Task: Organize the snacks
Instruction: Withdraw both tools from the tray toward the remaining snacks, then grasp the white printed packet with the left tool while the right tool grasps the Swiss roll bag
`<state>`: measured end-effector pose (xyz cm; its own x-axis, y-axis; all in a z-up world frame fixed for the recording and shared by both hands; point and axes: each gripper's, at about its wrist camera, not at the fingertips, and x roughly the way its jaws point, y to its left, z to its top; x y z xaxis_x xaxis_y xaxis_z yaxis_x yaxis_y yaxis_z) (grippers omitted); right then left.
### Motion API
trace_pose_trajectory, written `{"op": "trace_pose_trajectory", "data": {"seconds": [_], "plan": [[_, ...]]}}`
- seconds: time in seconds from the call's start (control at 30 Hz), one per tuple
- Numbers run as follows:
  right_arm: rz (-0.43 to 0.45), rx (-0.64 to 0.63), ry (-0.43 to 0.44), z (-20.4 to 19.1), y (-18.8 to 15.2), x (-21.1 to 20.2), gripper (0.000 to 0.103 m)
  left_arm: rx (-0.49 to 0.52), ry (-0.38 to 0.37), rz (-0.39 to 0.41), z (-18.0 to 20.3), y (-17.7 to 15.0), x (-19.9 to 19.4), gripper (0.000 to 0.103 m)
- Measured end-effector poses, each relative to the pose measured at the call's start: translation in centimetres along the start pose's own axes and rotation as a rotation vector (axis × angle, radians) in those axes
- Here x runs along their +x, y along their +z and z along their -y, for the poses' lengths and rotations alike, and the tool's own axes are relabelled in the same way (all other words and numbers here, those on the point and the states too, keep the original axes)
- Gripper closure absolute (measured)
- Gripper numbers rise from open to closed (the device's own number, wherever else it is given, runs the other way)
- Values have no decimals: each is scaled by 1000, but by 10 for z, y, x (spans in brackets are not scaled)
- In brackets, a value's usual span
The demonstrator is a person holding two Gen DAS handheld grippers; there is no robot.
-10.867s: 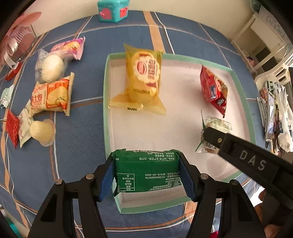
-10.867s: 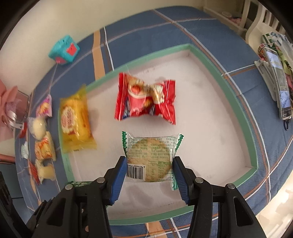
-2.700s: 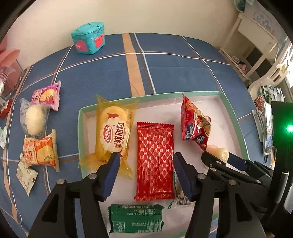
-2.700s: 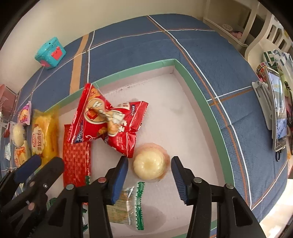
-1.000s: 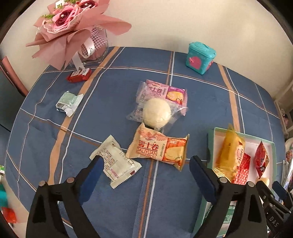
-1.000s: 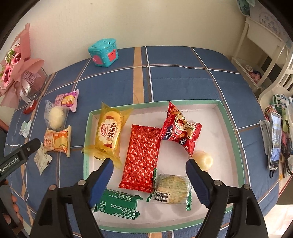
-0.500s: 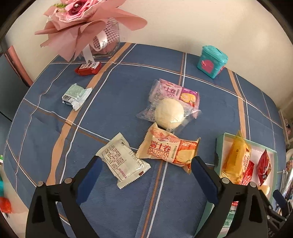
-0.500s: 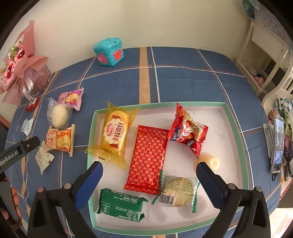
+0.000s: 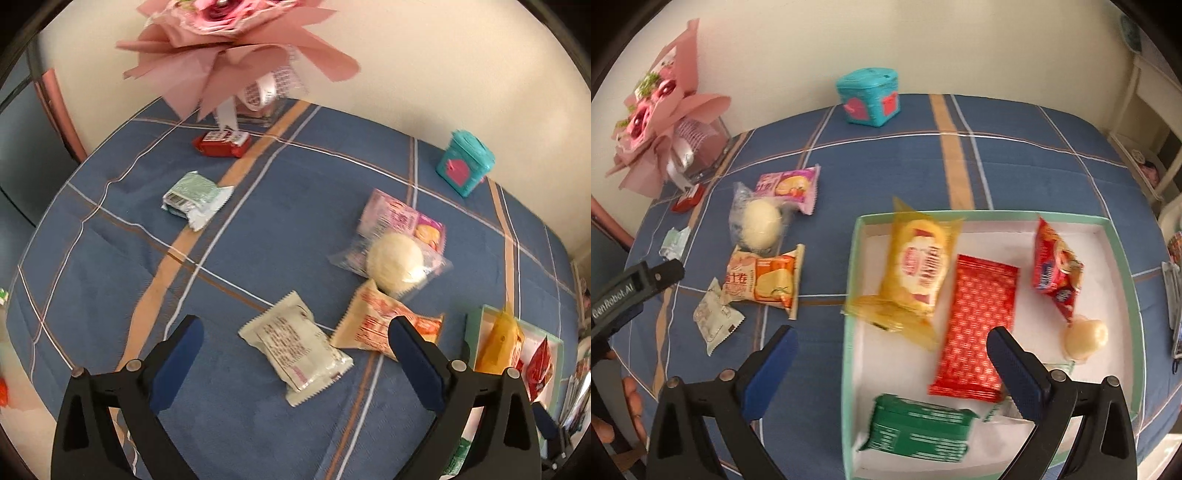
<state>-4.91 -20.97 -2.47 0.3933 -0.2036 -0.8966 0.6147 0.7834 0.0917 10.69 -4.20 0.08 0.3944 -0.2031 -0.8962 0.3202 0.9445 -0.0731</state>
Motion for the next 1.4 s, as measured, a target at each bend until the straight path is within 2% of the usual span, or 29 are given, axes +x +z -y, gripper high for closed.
{"op": "trace_pose_trajectory", "data": {"seconds": [0.17, 0.43, 0.67, 0.87, 1.0, 1.2, 1.4], "plan": [[3, -43, 36, -24, -1, 8, 0, -50, -20, -5, -20, 4, 6, 3], [-5, -98, 164, -52, 4, 21, 0, -101, -42, -72, -39, 2, 25, 3], [-17, -144, 154, -63, 15, 34, 0, -69, -41, -104, -37, -1, 41, 3], [-66, -236, 153, -83, 27, 51, 0, -49, -54, -122, -35, 0, 50, 3], [-92, -281, 149, -96, 36, 61, 0, -74, -70, -144, -42, 2, 58, 3], [-130, -351, 156, -116, 47, 78, 0, -128, -56, -158, -59, 8, 65, 3], [-123, -415, 189, -132, 55, 87, 0, -166, -48, -169, -71, 10, 71, 3]]}}
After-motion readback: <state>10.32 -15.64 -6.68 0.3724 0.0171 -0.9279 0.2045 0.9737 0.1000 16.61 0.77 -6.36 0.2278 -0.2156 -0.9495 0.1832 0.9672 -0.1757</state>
